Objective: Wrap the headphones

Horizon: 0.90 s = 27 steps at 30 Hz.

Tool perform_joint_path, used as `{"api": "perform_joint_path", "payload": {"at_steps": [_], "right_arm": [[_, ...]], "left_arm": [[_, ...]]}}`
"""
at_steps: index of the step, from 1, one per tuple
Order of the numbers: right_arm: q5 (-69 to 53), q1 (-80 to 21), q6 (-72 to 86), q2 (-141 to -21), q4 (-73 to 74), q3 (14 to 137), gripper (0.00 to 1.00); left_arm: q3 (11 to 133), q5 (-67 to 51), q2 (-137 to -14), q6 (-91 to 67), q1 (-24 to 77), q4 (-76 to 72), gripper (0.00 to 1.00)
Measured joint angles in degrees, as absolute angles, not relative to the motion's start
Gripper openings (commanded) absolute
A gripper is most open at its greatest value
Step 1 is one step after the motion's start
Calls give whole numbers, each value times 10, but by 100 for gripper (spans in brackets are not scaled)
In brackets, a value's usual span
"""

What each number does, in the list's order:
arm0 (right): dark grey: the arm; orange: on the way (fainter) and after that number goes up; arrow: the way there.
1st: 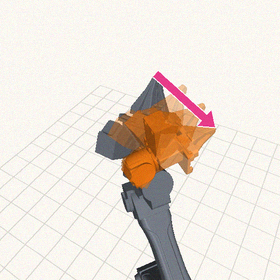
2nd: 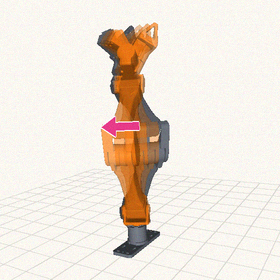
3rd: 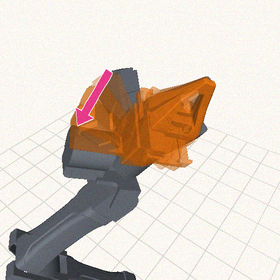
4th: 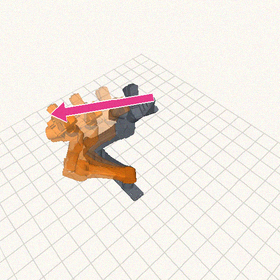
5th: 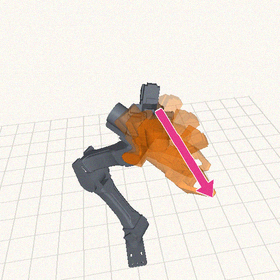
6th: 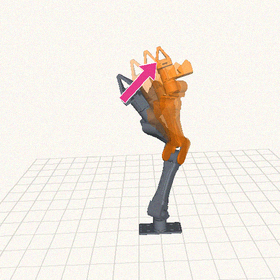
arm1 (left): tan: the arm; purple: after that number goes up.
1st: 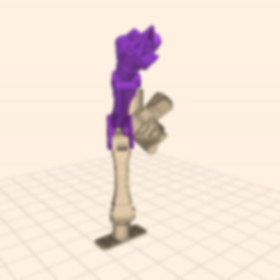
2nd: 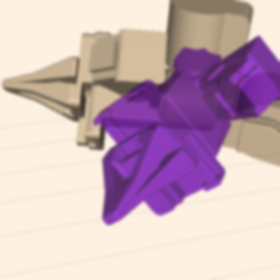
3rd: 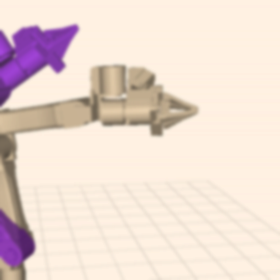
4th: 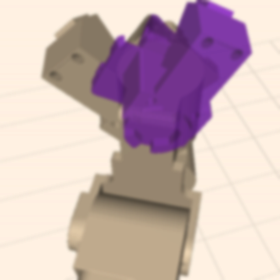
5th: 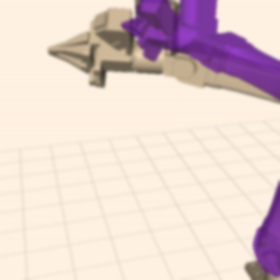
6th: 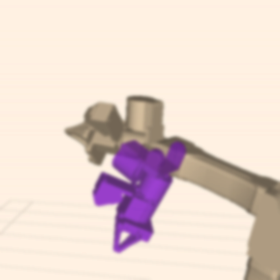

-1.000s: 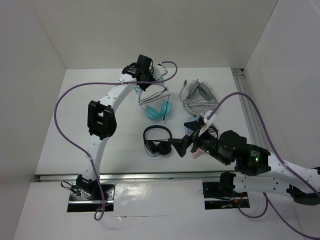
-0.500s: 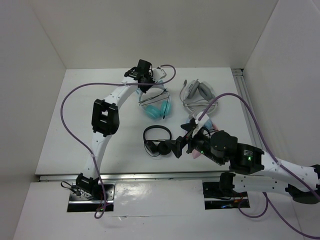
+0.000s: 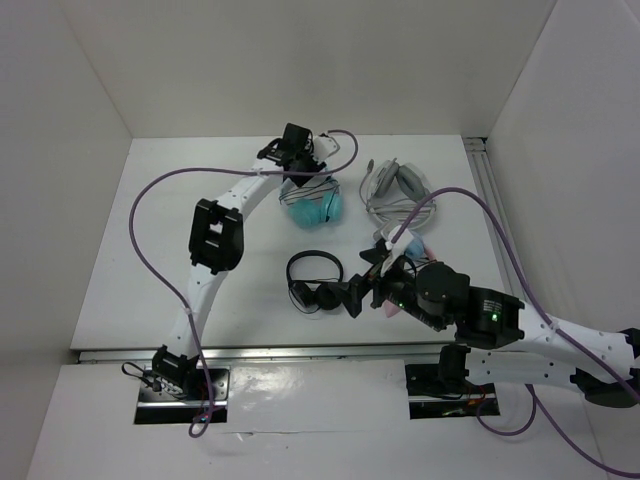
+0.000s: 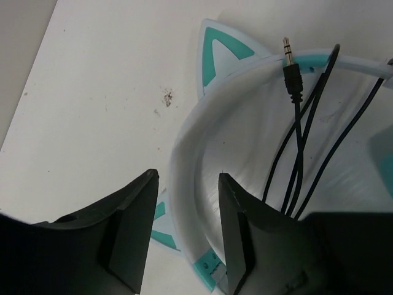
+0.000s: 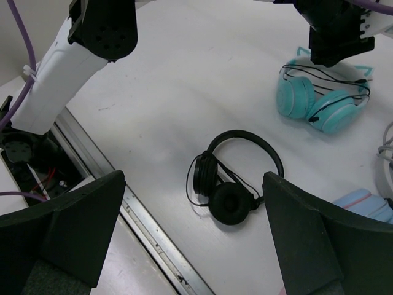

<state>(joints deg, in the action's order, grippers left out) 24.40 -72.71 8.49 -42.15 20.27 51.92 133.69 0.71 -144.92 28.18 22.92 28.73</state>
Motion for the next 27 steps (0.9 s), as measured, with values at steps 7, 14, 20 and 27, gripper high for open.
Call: {"api": "perform_joint_path", "payload": {"at_steps": [7, 14, 20, 27], "right_arm": [[249, -727, 85, -417, 202, 517, 100], [267, -728, 85, -418, 201, 517, 100], [279, -735, 86, -418, 201, 517, 100], [358, -739, 132, -451, 263, 573, 100]], "left_arm": [[1263, 22, -1420, 236, 230, 253, 100], [1170, 149, -1252, 124, 228, 223, 100], [1074, 203, -999, 28, 215, 175, 100], [909, 259, -708, -143, 220, 217, 100]]}}
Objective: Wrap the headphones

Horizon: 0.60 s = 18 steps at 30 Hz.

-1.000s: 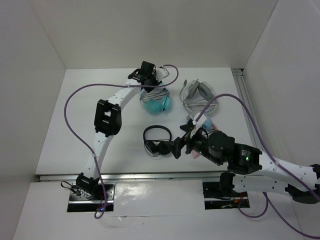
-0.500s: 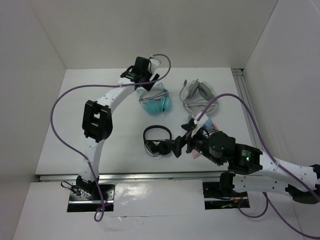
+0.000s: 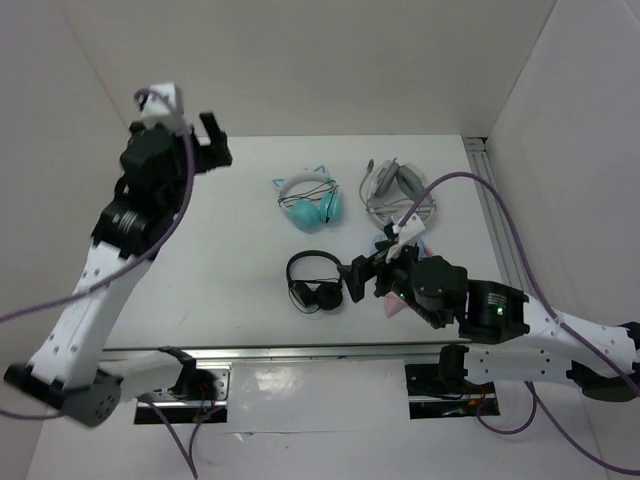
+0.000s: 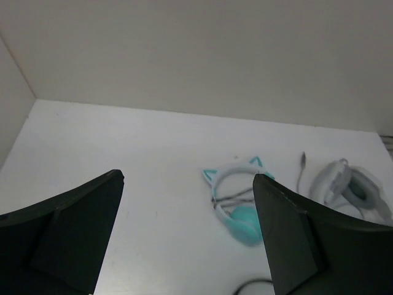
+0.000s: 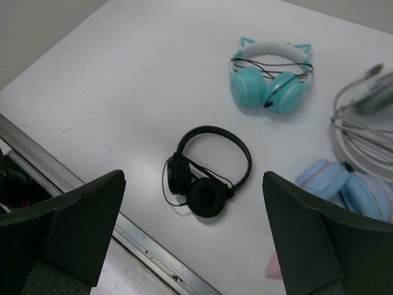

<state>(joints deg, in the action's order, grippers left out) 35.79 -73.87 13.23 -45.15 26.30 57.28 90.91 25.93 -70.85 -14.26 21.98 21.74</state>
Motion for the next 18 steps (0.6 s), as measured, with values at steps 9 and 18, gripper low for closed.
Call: {"api": "perform_joint_path", "payload": {"at_steps": [9, 18], "right_arm": [[449, -743, 214, -382, 441, 735, 100], [454, -724, 260, -258, 538, 725, 100]], "left_arm": [[592, 128, -242, -259, 235, 327, 100], [534, 66, -68, -301, 245, 441, 100]]}}
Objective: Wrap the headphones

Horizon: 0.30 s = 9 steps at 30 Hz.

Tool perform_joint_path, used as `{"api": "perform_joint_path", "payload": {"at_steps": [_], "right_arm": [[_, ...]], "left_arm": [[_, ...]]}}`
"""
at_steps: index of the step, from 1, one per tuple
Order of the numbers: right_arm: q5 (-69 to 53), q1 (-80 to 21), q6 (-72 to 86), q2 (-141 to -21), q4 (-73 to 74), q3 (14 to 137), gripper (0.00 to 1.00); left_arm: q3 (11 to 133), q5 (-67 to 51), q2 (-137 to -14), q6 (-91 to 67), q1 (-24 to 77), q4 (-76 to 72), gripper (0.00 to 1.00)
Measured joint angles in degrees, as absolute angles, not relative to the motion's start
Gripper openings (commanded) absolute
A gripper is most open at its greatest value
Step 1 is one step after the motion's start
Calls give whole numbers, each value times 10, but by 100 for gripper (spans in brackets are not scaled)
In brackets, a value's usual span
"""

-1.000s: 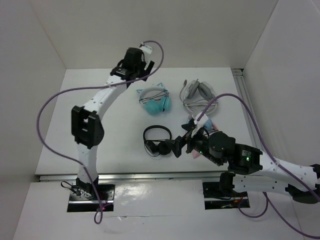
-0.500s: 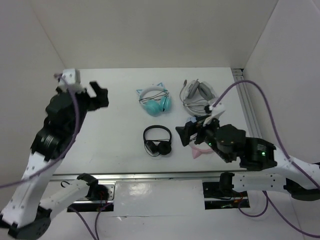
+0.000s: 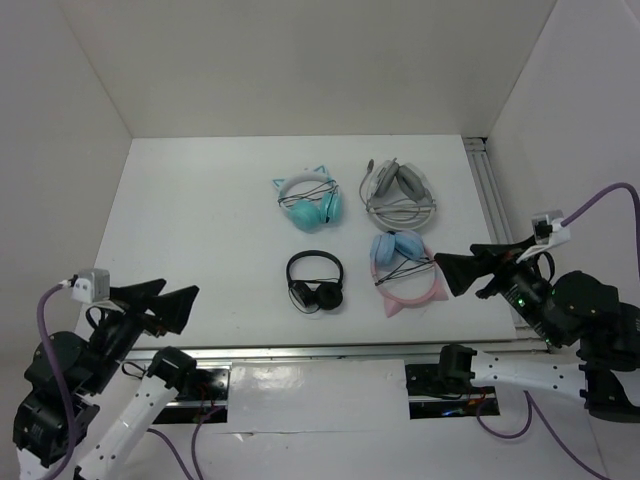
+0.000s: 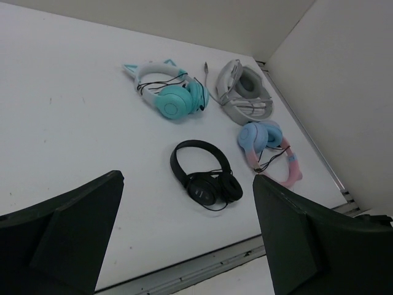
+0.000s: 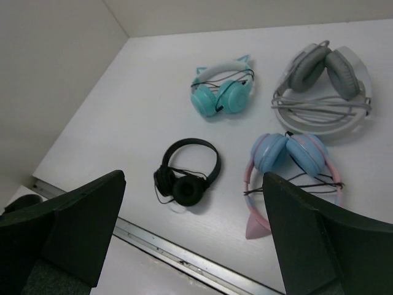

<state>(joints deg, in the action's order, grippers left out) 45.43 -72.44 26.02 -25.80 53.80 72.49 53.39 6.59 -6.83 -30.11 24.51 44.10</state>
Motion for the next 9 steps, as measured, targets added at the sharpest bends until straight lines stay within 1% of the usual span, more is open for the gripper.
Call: {"api": "perform_joint_path", "payload": {"at_steps": [9], "right_arm": [[453, -698, 281, -261, 605, 721, 100]], "left_arm": [[560, 71, -51, -308, 251, 495, 100]]}}
